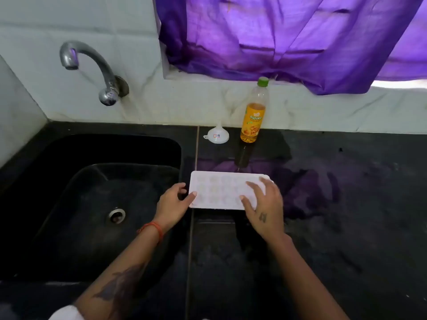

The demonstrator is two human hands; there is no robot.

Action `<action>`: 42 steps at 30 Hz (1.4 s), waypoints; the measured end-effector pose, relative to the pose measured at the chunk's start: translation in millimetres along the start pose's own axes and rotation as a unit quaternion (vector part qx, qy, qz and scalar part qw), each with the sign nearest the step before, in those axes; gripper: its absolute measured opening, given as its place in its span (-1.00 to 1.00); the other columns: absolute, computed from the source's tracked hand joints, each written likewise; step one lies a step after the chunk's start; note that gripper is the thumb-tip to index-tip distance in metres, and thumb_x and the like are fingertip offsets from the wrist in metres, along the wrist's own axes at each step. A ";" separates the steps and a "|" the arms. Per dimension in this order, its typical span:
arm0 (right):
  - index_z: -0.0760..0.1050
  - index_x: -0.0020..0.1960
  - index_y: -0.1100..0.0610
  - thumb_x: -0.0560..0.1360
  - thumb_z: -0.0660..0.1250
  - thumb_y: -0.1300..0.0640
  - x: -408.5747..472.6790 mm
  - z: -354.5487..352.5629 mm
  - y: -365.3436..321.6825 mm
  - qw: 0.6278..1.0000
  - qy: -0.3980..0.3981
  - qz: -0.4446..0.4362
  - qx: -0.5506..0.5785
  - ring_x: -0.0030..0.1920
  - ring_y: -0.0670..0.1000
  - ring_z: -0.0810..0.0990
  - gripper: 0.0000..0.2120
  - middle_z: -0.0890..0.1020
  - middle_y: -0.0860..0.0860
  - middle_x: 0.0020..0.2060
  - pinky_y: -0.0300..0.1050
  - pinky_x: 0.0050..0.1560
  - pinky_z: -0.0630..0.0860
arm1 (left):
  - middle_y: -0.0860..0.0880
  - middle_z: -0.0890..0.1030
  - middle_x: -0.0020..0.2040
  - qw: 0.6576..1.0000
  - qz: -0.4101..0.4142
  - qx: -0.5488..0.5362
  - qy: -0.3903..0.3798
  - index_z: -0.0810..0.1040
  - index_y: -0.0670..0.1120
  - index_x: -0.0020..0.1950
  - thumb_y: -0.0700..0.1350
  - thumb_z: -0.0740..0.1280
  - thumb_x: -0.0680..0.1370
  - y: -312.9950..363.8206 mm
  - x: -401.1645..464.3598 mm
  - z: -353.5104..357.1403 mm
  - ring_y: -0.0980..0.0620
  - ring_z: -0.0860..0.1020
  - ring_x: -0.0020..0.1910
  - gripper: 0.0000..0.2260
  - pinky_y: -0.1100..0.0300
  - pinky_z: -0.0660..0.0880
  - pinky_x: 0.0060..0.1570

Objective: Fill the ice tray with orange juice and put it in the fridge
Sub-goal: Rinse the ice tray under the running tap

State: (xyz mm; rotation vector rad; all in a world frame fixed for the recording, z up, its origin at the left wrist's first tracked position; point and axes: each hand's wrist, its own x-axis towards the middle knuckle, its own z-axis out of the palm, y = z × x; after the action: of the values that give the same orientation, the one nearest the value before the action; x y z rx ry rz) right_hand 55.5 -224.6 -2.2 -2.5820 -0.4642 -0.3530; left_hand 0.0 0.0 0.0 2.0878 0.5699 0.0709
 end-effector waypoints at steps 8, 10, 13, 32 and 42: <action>0.22 0.46 0.11 0.56 0.21 0.01 25.1 -5.0 31.5 0.973 -0.086 0.214 0.008 0.24 0.26 0.42 -0.49 0.51 0.20 0.25 0.08 0.18 0.40 | -0.05 0.65 0.02 0.997 -0.073 -0.038 0.010 0.54 -0.10 0.19 -0.02 0.40 0.49 0.9 13.3 21.4 0.05 0.60 -0.11 -0.69 0.13 0.57 -0.14; 0.24 0.45 0.12 0.56 0.22 0.06 29.6 -2.2 28.4 0.970 -0.095 0.219 0.034 0.22 0.23 0.44 -0.52 0.54 0.20 0.19 0.02 0.10 0.44 | -0.04 0.65 -0.01 0.995 -0.082 -0.061 0.016 0.55 -0.11 0.12 -0.06 0.40 0.49 -1.7 13.9 21.9 0.07 0.59 -0.14 -0.76 0.23 0.54 -0.26; 0.27 0.44 0.12 0.56 0.23 0.08 34.6 4.3 18.0 0.967 -0.103 0.224 0.058 0.23 0.20 0.45 -0.53 0.52 0.19 0.20 0.00 0.11 0.44 | -0.05 0.62 0.01 0.987 -0.105 -0.117 0.043 0.50 -0.12 0.11 -0.11 0.39 0.50 -2.8 12.3 14.8 0.04 0.59 -0.11 -0.78 0.21 0.56 -0.26; 0.40 0.32 0.07 0.49 0.32 -0.10 89.0 73.7 -184.9 0.985 -0.158 0.036 0.064 0.21 0.15 0.44 -0.54 0.47 0.15 0.21 -0.04 0.12 0.41 | -0.06 0.54 0.01 0.913 -0.148 -0.352 0.145 0.31 -0.15 0.20 -0.05 0.10 0.65 -91.8 15.9 -176.8 -0.02 0.59 -0.07 -0.78 0.23 0.59 -0.41; -0.05 0.53 0.04 0.50 0.31 -0.11 248.3 132.5 -334.4 0.975 -0.181 -0.124 0.019 0.11 0.25 0.52 -0.23 0.48 0.25 0.15 0.01 0.06 0.45 | -0.05 0.55 0.02 0.906 -0.147 -0.371 0.138 0.34 -0.14 0.20 -0.04 0.10 0.65 -116.4 31.2 -222.0 -0.02 0.60 -0.07 -0.78 0.22 0.59 -0.40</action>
State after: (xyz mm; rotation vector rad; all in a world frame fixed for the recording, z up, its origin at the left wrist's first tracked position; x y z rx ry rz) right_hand 173.9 181.7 107.1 -2.5594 -0.9171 0.0500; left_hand -74.5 240.2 24.2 1.2402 0.8653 0.3572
